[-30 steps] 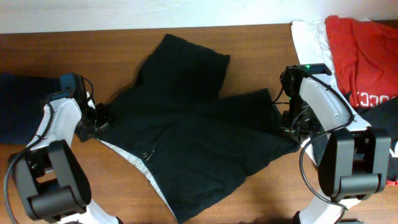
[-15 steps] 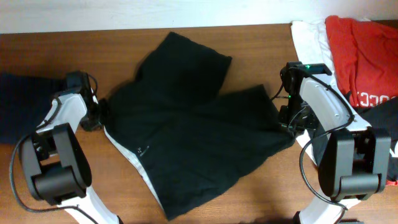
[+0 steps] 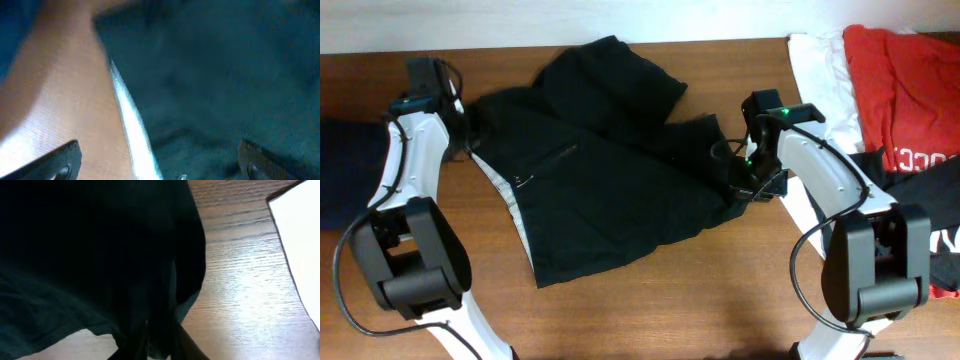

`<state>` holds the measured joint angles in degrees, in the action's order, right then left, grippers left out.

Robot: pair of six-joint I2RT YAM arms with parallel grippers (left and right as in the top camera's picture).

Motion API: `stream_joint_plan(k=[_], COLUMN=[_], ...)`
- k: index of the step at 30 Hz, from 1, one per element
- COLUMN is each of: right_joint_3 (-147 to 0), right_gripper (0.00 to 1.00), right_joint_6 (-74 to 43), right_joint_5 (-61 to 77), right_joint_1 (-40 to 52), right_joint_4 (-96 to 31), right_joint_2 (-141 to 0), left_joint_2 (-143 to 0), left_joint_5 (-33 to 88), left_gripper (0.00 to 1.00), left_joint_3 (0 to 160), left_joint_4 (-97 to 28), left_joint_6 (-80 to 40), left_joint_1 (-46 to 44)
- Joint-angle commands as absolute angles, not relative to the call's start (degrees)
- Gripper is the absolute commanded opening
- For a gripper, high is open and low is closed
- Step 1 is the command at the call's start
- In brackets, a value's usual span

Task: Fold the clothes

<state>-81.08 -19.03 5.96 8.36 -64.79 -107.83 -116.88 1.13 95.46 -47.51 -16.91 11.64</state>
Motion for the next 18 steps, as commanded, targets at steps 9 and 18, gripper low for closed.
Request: stream_joint_plan(k=[9,18], right_joint_3=[-96.79,-97.78], right_gripper=[0.85,0.82], right_joint_6=[-8.27,-7.73], right_joint_5=[-0.99,10.87], right_joint_1=[8.51,8.64], right_joint_4=[-51.86,-22.59], right_joint_2=[-106.54,-117.54], left_joint_2=[-116.46,-116.46], left_joint_5=[10.76,10.74], left_gripper=[0.99,0.99], left_joint_3=[95.70,95.66], left_joint_4=[-66.39,-66.70], left_joint_6=[-16.21,-16.25], left_joint_1=[7.42,-1.61])
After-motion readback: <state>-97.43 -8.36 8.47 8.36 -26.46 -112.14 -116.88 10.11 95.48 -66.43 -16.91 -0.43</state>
